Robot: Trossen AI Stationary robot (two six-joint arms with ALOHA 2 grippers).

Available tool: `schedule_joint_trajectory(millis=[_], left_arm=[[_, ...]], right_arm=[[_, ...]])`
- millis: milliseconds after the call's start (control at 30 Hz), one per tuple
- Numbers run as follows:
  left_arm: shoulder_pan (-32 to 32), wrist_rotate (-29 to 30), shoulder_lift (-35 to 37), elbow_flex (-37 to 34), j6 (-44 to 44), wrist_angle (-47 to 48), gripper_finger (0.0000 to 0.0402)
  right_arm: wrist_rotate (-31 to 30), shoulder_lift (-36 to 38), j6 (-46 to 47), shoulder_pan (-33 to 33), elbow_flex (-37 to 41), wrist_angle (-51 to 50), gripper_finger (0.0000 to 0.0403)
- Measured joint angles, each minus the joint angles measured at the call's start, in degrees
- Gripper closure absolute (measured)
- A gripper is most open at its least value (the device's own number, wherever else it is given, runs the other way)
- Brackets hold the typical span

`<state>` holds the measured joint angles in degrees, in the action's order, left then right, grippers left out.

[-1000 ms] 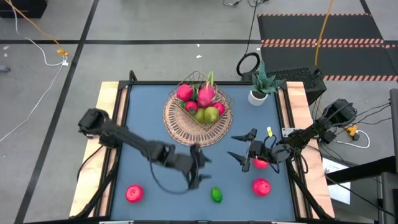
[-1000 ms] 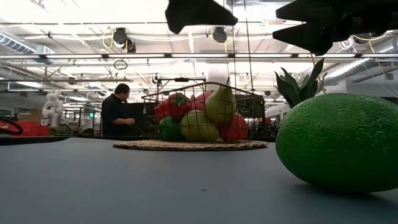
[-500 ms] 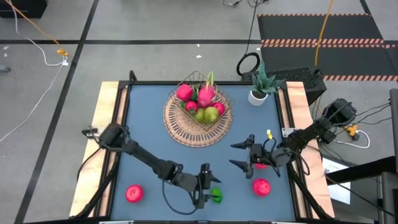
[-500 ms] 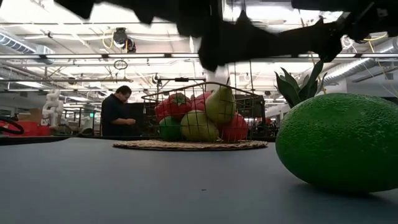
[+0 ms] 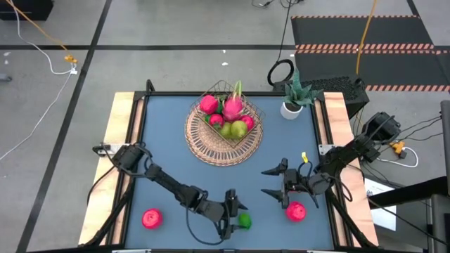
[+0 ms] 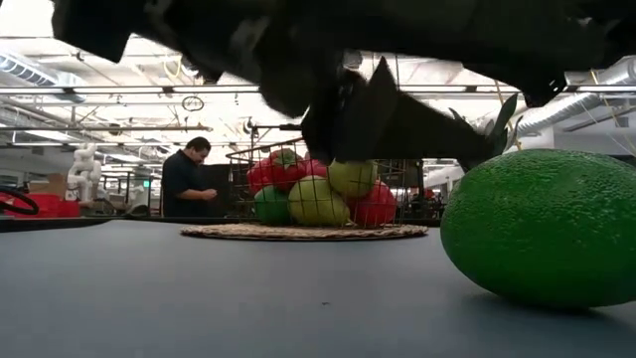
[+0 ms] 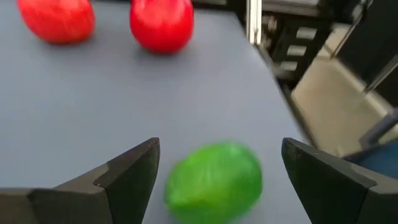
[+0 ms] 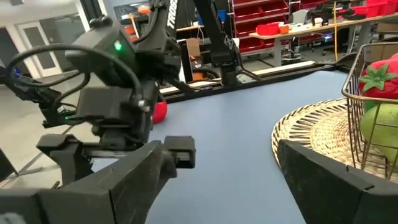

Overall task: Build produce basket
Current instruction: Put the green lime into the gold wire basket

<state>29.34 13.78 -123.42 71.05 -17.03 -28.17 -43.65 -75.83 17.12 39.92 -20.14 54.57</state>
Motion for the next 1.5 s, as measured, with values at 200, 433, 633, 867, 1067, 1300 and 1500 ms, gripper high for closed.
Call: schedule_joint_trajectory(millis=[200, 433, 633, 867, 1067, 1300, 1500], left_arm=[[0.2, -0.47, -2.82, -0.07, 2.45, 0.5, 0.008], [-0.34, -0.9, -5.44, 0.04, 10.2, -5.42, 0.01], [-1.12, -4.52, -5.52, 0.02, 12.53, -6.34, 0.0124], [-2.03, -4.93, -5.52, 0.02, 12.63, -6.35, 0.0142], [-2.09, -4.02, -4.23, -0.13, 16.76, -5.5, 0.0139], [-4.75, -2.28, 4.59, -0.11, 21.63, 5.13, 0.014], [-8.66, -0.47, 15.91, -0.02, 25.16, 21.16, 0.0142]], right_arm=[[-0.03, -0.03, -0.73, 0.0, 0.0, 0.0, 0.009], [-0.04, -0.01, -1.29, 0.0, -0.02, 0.05, 0.009], [-0.04, -0.01, -1.31, -0.07, -0.02, 0.26, 0.009], [-0.02, -0.01, -1.36, -0.07, -0.02, 0.87, 0.009], [-0.06, -0.01, -3.49, -0.07, -0.02, 2.51, 0.009], [-0.06, 0.01, -6.56, -0.07, -0.02, 4.86, 0.009], [0.05, 0.01, -6.91, -0.07, -0.02, 5.2, 0.009]])
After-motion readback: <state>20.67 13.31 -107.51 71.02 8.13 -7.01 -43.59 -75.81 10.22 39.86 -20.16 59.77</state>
